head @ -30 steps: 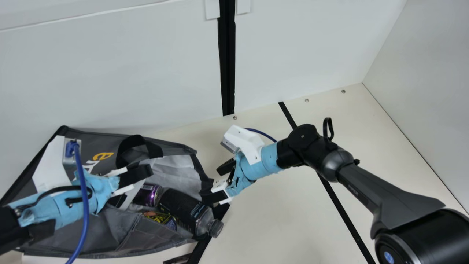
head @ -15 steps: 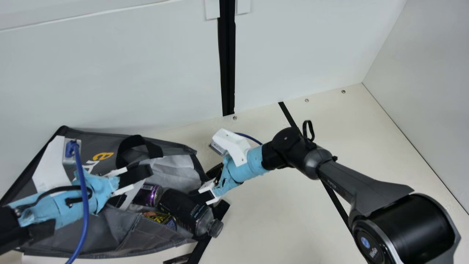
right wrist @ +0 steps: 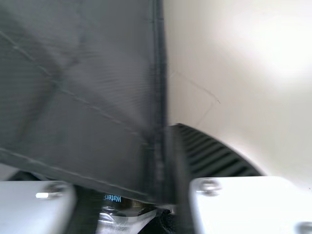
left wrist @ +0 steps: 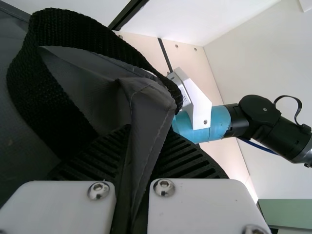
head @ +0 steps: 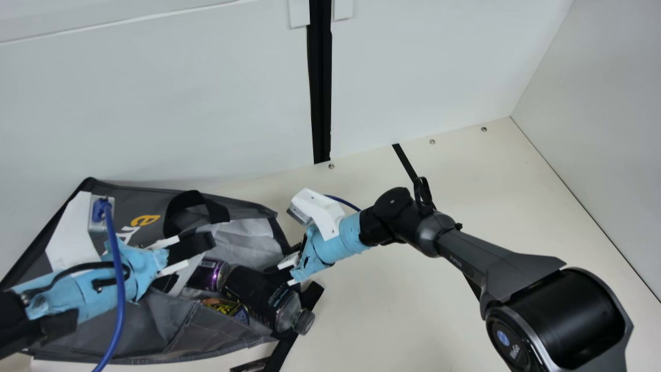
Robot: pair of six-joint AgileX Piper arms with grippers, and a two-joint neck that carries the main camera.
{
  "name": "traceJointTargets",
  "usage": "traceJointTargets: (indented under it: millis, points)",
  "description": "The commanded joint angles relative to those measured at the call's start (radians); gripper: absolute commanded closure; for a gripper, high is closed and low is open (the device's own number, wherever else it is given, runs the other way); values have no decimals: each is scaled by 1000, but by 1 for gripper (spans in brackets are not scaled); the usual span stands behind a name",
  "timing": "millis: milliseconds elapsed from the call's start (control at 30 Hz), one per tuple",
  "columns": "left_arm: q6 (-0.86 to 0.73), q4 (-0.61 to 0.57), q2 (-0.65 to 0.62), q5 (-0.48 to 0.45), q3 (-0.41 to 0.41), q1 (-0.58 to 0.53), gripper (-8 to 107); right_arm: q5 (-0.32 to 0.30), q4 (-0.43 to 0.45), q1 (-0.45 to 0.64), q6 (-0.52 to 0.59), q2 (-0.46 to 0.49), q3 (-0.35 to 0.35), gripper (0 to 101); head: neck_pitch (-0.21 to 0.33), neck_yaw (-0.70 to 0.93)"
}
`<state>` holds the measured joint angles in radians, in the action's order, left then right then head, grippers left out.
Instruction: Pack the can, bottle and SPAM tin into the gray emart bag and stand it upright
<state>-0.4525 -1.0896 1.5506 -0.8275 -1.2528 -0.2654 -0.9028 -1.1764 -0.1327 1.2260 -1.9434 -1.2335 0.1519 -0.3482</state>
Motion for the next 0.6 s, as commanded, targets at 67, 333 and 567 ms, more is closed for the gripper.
traceJointTargets:
  millis: [67, 333, 567]
  points:
    - [0, 0, 0, 0, 0, 0, 107, -7, -13, 10, 9, 11, 19, 100, 23, -1]
    - [0, 0, 0, 0, 0, 0, 107, -30, -51, 33, 19, 38, 59, 101, 23, -1]
    - [14, 3, -28, -1, 17, -7, 107, -76, -115, 61, 20, 71, 99, 101, 23, -1]
